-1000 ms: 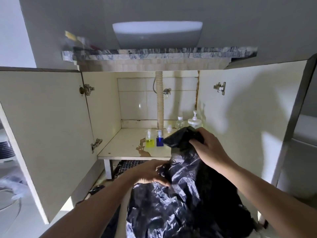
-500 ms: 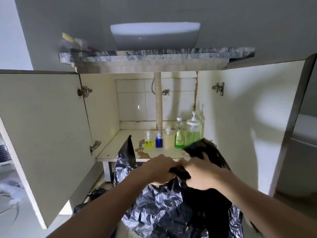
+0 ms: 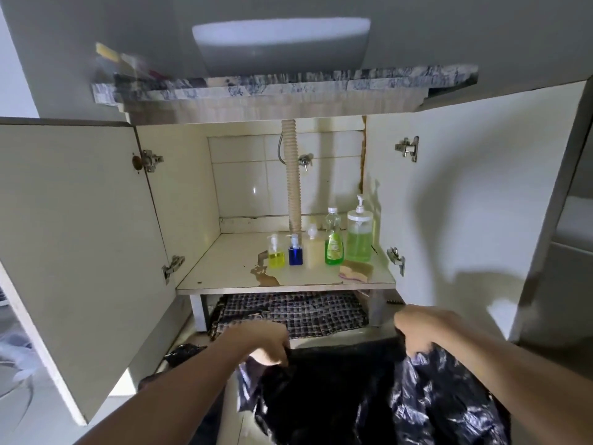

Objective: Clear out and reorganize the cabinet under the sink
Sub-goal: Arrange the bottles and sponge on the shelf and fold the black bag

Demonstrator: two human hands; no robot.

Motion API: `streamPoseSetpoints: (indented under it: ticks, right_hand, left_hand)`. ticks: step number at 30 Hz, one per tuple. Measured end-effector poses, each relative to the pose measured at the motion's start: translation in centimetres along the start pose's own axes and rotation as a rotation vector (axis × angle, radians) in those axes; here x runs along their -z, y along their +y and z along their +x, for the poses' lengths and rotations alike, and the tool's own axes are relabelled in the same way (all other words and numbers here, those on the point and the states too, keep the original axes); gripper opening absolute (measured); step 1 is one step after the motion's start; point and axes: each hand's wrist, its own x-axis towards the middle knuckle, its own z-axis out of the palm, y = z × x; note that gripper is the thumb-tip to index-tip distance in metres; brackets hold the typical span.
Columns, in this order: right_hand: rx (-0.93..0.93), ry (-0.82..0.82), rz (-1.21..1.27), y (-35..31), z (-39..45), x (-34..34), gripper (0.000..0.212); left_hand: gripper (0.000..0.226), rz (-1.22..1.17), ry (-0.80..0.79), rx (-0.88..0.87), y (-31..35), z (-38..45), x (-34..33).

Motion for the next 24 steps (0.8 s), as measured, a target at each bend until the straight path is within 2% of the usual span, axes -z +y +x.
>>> streamPoseSetpoints:
  ticks: [1, 3, 6, 8, 10, 16, 19, 21, 22, 24]
  right_hand:
    - [-0.037, 0.037, 0.041, 0.3, 0.5, -0.3, 0.021]
    - [-0.108, 0.253, 0.166, 1.1, 1.5, -0.6, 0.007]
    - [-0.202, 0.616, 0.368, 2.2, 1.7, 0.3, 0.015]
    - [-0.244, 0.838, 0.455, 2.8, 1.1, 1.3, 0.013]
    - [-0.275, 0.997, 0.469, 3.6, 0.1, 2.1, 0.012]
    - [-0.178, 1.238, 0.376, 4.9, -0.8, 1.7, 0.007]
    - [-0.107, 1.232, 0.327, 4.7, -0.2, 1.1, 0.009]
    - [-0.075, 1.146, 0.273, 4.5, 0.3, 0.3, 0.012]
    - [-0.071, 1.040, 0.248, 4.3, 0.4, -0.3, 0.014]
    - [-0.078, 0.716, 0.219, 3.9, 0.6, -1.7, 0.014]
  left_hand:
    - [0.028, -0.019, 0.064, 0.010, 0.3, 0.4, -0.1]
    - [0.021, -0.071, 0.318, 0.062, 0.5, 1.1, 0.1]
    - [0.018, -0.286, 0.753, 0.133, 0.2, 1.0, 1.7]
    - [0.022, -0.387, 0.944, 0.109, 0.3, 0.1, 3.3]
    - [0.029, -0.354, 1.065, 0.053, 0.7, -1.3, 4.7]
    - [0.025, -0.138, 1.194, -0.056, 0.8, -5.2, 5.4]
    - [0.027, -0.110, 1.209, -0.073, 0.1, -5.8, 5.0]
    - [0.034, -0.073, 1.062, -0.038, 0.1, -5.5, 4.0]
    - [0.040, -0.064, 0.966, -0.047, 0.0, -5.2, 3.2]
    - [0.054, -0.067, 0.712, -0.118, -0.2, -4.1, 1.0]
